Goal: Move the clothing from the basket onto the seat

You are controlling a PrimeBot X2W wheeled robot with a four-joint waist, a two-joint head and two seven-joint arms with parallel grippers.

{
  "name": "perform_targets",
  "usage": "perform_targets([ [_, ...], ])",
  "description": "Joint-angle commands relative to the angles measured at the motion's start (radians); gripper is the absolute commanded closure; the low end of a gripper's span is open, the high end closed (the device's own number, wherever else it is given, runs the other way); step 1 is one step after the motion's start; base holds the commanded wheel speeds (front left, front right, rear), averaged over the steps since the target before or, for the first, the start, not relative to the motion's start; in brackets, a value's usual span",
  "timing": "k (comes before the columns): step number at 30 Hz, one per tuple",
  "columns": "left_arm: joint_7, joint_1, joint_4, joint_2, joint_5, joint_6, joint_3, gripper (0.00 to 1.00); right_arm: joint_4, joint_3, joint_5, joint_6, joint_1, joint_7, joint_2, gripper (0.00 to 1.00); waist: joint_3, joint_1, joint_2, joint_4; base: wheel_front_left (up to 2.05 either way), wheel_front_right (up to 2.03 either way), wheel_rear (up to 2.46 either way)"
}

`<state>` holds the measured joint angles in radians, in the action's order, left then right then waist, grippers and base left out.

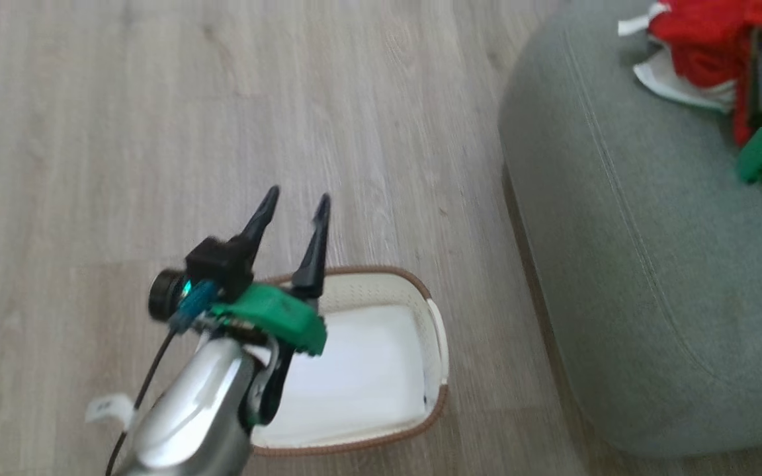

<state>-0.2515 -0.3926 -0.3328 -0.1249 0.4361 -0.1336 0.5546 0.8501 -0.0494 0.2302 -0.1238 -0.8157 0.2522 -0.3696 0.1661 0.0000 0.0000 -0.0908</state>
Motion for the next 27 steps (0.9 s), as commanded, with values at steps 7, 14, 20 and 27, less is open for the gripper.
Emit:
perform_targets([
  [7, -0.010, 0.126, 0.072, -0.053, -0.006, -0.051, -0.150, 0.00, -0.219, 0.024, 0.009, -0.007, 0.186, 0.009, 0.101, 0.00, -0.116, 0.0000, 0.0000, 0.085, 0.00, 0.00, 0.00],
  [14, -0.010, 0.234, 0.103, -0.060, -0.010, -0.073, -0.208, 0.00, -0.356, 0.058, -0.051, -0.007, 0.352, 0.009, 0.210, 0.00, -0.157, 0.0000, 0.0000, 0.106, 0.00, 0.00, 0.00],
  [20, -0.010, 0.329, 0.150, -0.062, -0.028, -0.095, -0.270, 0.00, -0.470, 0.089, -0.116, -0.007, 0.520, 0.010, 0.297, 0.00, -0.181, 0.0000, 0.0000, 0.124, 0.00, 0.00, 0.00],
  [27, -0.010, 0.415, 0.191, -0.052, -0.051, -0.099, -0.331, 0.00, -0.583, 0.084, -0.083, -0.007, 0.665, 0.010, 0.319, 0.00, -0.195, 0.0000, 0.0000, 0.135, 0.00, 0.00, 0.00],
])
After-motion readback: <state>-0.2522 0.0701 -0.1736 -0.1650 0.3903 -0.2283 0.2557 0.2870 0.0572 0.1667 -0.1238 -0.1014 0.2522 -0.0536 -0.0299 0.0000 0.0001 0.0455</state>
